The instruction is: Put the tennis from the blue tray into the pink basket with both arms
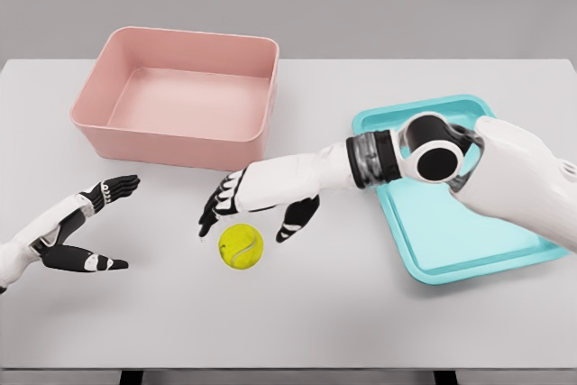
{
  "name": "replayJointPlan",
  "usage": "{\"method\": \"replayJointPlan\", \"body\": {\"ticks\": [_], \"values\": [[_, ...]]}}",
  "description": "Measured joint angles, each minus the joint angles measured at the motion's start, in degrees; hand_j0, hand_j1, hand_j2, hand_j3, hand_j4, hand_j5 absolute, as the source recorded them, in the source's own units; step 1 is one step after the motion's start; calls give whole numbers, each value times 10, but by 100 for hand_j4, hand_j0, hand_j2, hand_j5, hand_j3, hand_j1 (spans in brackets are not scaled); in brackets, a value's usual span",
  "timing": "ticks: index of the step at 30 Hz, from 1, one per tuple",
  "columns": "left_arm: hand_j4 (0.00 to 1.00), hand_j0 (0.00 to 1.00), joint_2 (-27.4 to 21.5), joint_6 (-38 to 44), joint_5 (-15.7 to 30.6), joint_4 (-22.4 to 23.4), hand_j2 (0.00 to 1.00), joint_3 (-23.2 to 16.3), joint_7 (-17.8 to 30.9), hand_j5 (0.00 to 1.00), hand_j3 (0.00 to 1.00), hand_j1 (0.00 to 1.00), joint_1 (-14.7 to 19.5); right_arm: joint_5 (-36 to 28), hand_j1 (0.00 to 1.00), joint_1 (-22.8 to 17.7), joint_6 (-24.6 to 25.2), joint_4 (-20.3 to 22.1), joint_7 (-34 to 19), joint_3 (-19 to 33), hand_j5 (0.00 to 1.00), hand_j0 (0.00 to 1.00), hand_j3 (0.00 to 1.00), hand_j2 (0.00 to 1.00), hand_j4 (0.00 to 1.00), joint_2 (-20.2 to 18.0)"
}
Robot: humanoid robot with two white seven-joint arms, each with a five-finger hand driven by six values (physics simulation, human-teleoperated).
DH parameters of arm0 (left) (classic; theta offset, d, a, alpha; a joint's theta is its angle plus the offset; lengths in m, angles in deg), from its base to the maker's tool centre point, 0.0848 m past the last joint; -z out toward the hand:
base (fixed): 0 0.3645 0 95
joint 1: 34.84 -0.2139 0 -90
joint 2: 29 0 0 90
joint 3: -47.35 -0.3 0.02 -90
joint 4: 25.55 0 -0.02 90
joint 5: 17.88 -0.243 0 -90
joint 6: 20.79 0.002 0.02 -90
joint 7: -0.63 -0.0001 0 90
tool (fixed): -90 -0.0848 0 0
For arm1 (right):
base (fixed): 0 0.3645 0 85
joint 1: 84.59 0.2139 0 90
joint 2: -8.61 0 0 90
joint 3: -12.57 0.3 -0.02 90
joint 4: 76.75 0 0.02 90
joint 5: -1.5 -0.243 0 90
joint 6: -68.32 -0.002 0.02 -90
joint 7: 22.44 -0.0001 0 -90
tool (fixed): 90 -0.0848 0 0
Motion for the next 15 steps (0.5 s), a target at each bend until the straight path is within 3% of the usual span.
{"method": "replayJointPlan", "body": {"ticks": [4, 9, 12, 15], "values": [[100, 100, 1, 0, 0, -1, 100, -1, 0, 100, 100, 100, 0, -126, 100, -18, -67, 36, 0, 95, 100, 100, 100, 100, 100, -96], [100, 100, 5, 0, -54, -2, 100, 1, 1, 100, 100, 100, 9, -226, 100, -84, -100, -10, 0, 204, 100, 100, 100, 100, 100, -246], [100, 100, 6, 0, -77, -11, 100, 1, 0, 100, 100, 100, 8, -244, 100, -135, -105, -45, 0, 256, 100, 100, 100, 100, 100, -287], [100, 100, 9, 0, -88, -26, 100, 1, 0, 100, 100, 100, 6, -252, 100, -154, -106, -61, 0, 293, 100, 100, 100, 100, 100, -303]]}}
